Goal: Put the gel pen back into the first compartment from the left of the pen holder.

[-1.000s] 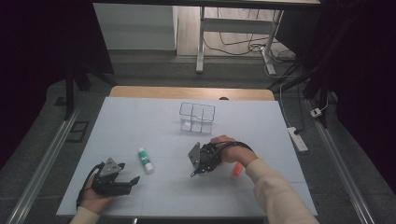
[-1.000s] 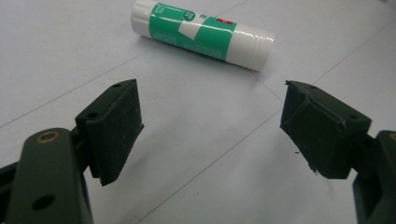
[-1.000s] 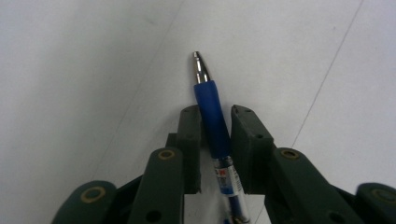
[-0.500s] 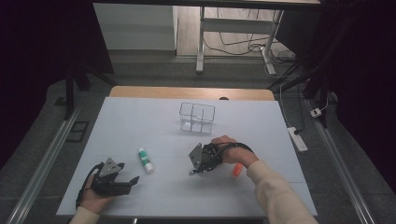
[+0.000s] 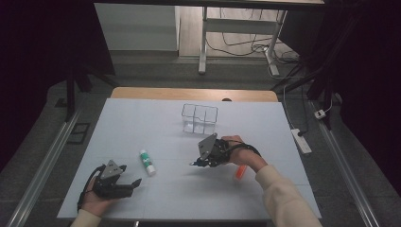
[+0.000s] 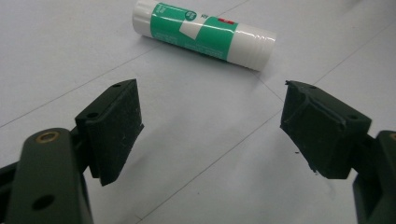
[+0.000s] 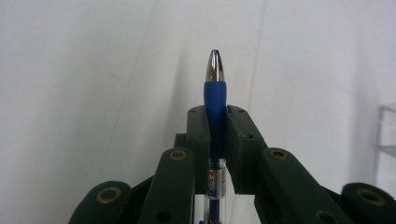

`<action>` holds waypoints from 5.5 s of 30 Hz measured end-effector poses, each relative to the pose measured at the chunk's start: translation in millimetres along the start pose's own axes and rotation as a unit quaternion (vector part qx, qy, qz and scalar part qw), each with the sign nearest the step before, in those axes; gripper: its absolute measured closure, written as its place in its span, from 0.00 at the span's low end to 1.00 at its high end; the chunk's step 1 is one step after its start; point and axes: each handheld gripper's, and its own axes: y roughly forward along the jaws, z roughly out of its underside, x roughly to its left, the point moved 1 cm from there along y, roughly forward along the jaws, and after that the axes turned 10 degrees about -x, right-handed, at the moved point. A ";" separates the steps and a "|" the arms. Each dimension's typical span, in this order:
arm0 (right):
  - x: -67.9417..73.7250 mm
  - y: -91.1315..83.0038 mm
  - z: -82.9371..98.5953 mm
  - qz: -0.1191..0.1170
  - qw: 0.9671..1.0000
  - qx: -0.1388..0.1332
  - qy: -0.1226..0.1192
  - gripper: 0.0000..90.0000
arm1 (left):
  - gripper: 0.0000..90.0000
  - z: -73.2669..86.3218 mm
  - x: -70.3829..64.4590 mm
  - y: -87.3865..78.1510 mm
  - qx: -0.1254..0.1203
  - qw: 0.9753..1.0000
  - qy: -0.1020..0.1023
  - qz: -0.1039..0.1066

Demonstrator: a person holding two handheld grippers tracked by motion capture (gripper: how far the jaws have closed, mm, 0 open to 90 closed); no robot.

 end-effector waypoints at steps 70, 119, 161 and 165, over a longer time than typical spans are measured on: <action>16.0 -61.4 1.3 0.246 0.925 -0.215 0.194 0.88 | 0.23 -0.5 -1.3 1.0 0.002 1.000 0.000 -0.003; -31.2 -72.4 -28.6 0.315 0.882 -0.278 0.214 0.88 | 0.22 -0.7 -0.1 1.4 0.000 1.000 -0.002 -0.002; -81.4 -52.9 -32.2 0.341 0.853 -0.308 0.250 0.88 | 0.22 0.0 1.5 1.7 0.000 1.000 -0.004 0.000; -86.4 -53.3 -30.9 0.346 0.849 -0.307 0.255 0.88 | 0.22 0.0 1.3 1.1 -0.001 1.000 -0.004 0.001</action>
